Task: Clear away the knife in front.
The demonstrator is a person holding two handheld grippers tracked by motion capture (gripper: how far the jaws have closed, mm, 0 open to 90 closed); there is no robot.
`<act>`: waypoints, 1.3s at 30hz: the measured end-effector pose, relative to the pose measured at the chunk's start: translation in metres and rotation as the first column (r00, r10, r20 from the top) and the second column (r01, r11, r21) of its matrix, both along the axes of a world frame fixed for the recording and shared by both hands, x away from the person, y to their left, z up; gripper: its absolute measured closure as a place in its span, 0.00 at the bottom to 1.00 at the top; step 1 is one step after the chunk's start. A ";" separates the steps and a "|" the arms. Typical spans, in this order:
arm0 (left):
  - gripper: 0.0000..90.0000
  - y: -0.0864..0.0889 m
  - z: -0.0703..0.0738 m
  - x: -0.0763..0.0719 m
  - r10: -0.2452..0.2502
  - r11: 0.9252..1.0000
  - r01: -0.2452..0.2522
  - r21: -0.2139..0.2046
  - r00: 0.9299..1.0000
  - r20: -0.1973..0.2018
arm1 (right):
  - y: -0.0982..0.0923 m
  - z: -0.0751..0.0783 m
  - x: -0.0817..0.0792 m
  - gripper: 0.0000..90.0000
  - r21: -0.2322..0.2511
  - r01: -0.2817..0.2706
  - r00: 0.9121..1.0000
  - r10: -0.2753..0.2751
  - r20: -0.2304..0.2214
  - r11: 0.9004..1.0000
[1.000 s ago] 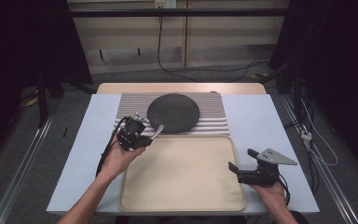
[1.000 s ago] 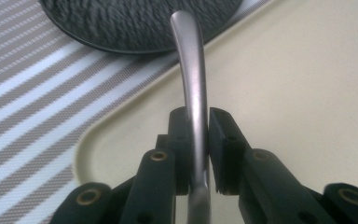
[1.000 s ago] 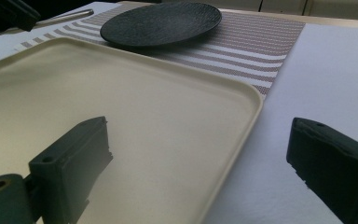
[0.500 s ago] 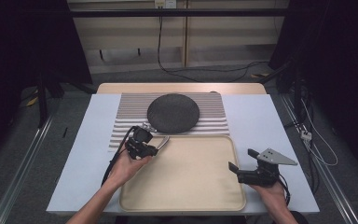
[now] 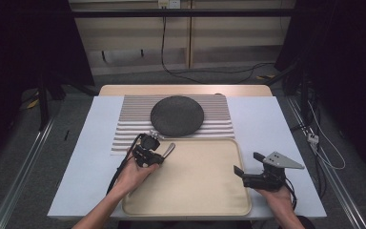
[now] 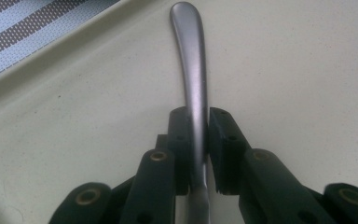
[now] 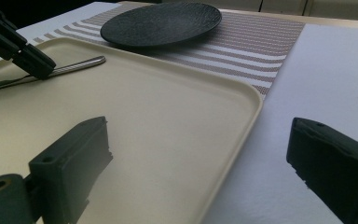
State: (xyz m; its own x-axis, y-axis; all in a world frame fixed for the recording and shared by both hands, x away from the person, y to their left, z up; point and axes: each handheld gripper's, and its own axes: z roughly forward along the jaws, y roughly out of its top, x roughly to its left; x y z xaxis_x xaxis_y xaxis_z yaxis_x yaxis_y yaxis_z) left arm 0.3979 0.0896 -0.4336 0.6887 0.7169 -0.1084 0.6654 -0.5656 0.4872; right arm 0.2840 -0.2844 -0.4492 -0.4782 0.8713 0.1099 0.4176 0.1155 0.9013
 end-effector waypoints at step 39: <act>0.17 0.013 0.014 -0.010 -0.036 0.991 0.052 -0.123 0.990 0.136 | -0.001 -0.001 0.000 0.07 0.005 -0.011 1.000 0.011 -0.004 1.000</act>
State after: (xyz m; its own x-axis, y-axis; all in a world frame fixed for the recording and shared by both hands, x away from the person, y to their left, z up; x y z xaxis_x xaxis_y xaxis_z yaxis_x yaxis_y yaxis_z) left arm 0.3882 0.1028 -0.4191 0.7337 0.6720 -0.1007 0.5655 -0.5216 0.6389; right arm 0.2843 -0.2855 -0.4506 -0.4876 0.8653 0.1162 0.4198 0.1157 0.9002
